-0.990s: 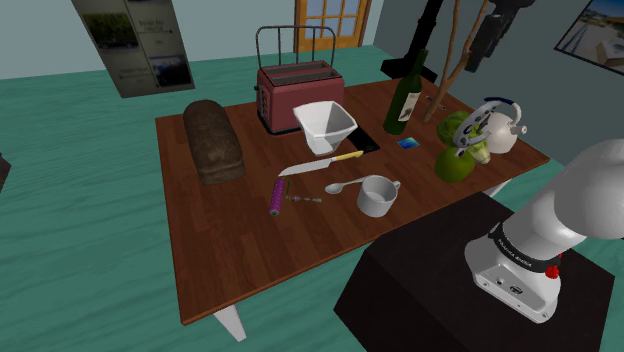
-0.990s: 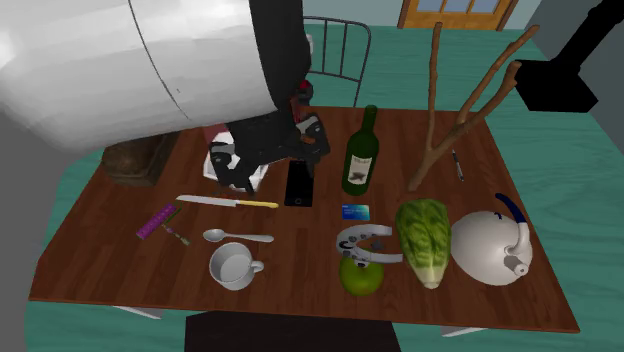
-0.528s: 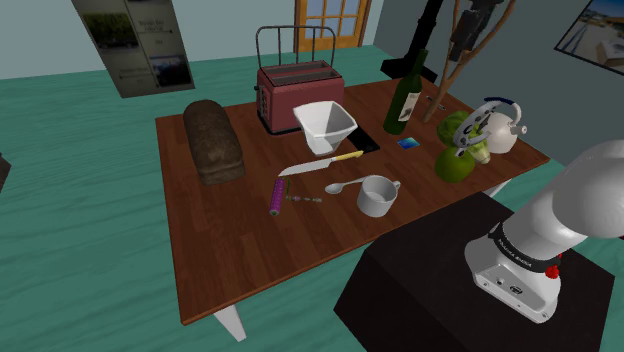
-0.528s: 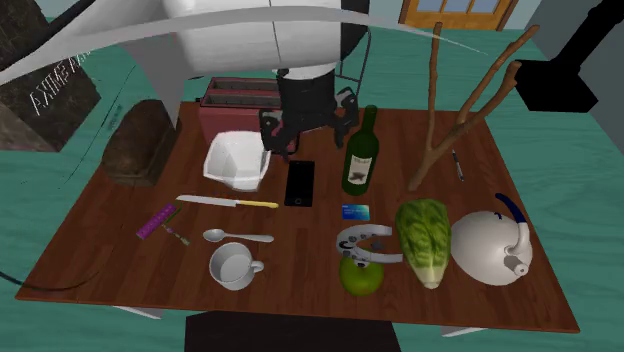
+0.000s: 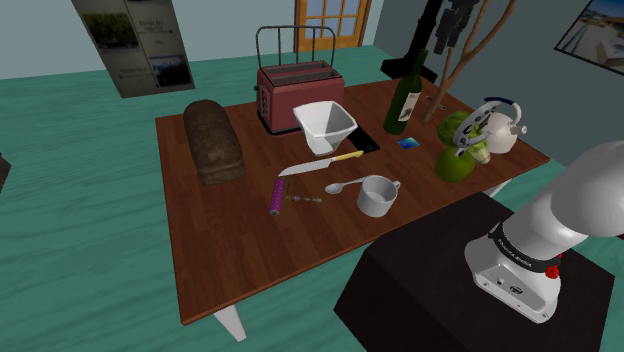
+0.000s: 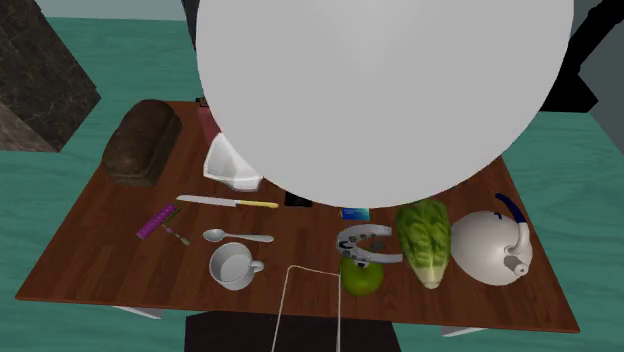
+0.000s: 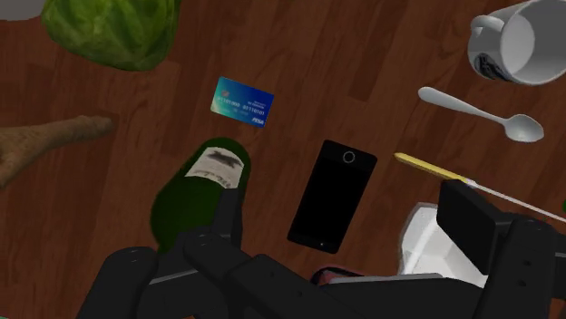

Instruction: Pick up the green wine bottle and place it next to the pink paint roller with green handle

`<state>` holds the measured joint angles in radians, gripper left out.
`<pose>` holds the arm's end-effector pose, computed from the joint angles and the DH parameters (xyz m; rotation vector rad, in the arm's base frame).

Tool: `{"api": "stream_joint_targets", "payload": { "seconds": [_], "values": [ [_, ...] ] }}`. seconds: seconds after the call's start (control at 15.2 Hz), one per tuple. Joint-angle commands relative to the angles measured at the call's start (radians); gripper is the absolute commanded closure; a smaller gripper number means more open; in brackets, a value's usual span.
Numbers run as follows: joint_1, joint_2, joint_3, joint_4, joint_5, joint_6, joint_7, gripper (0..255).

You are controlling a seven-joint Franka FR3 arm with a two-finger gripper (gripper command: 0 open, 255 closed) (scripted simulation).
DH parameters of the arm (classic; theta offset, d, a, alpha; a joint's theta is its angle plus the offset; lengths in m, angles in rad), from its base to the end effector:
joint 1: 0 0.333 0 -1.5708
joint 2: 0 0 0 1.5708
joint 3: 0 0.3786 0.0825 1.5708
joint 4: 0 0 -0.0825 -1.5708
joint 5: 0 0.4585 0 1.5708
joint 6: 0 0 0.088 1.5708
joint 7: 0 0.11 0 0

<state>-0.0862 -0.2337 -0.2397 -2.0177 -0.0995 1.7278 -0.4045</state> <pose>0.5068 -0.1923 0.5853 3.1172 0.1642 -0.1142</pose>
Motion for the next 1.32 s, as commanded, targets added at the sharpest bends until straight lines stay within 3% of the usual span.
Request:
{"api": "stream_joint_targets", "payload": {
  "seconds": [0.0, 0.66, 1.25],
  "values": [
    [-0.007, 0.084, -0.025, 0.073, 0.02, 0.002, -0.039, 0],
    [-0.095, 0.501, -0.095, 0.495, 0.164, -0.064, -0.215, 0],
    [-0.091, 0.492, -0.092, 0.382, 0.162, 0.041, -0.215, 0]
  ]
}}
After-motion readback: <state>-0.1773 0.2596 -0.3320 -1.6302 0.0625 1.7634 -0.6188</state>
